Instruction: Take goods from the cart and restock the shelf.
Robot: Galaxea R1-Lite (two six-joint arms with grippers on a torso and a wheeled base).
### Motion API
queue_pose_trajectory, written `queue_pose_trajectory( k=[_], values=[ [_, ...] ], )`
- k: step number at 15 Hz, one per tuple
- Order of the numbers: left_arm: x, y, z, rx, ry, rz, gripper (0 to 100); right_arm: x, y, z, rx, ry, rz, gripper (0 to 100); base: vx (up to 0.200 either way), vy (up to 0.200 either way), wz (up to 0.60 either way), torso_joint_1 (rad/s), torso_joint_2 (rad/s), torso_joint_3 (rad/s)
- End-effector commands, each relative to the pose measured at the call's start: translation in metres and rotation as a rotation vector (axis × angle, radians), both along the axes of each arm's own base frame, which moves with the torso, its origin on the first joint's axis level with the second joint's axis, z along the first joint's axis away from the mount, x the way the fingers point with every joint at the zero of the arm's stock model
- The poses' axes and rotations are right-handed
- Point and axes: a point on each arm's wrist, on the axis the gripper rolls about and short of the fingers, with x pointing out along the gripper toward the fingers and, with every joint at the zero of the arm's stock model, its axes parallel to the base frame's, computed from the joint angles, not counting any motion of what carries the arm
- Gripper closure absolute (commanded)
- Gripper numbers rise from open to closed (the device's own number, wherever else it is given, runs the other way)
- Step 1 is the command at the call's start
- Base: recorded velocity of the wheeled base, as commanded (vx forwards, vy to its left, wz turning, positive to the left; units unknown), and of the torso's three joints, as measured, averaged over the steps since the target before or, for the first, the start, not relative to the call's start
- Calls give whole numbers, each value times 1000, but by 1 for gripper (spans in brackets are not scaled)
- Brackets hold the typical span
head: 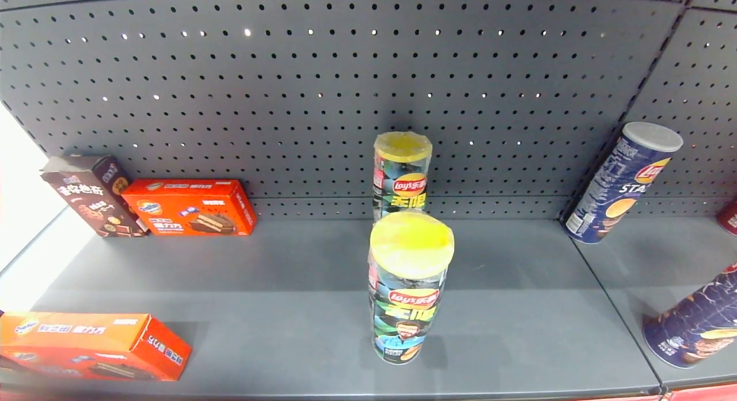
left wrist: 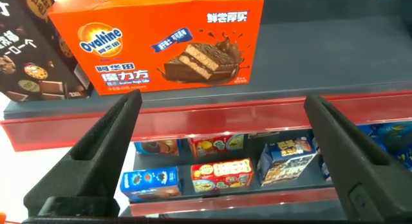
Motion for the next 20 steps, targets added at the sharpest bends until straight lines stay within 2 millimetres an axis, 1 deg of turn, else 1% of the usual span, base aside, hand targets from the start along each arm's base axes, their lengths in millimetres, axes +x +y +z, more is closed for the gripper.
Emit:
queue_pose_trajectory(
  k=[1, 3, 4, 20],
  values=[
    [0, 0, 0, 1, 0, 0, 0, 0, 0, 0, 0, -1, 0, 0, 0, 0, 0, 0, 0, 0],
    [0, 0, 0, -1, 0, 0, 0, 0, 0, 0, 0, -1, 0, 0, 0, 0, 0, 0, 0, 0],
    [0, 0, 0, -1, 0, 0, 0, 0, 0, 0, 0, -1, 0, 0, -200, 0, 0, -2, 2, -2],
    [0, 0, 0, 1, 1, 0, 0, 0, 0, 0, 0, -1, 0, 0, 0, 0, 0, 0, 0, 0]
  ],
)
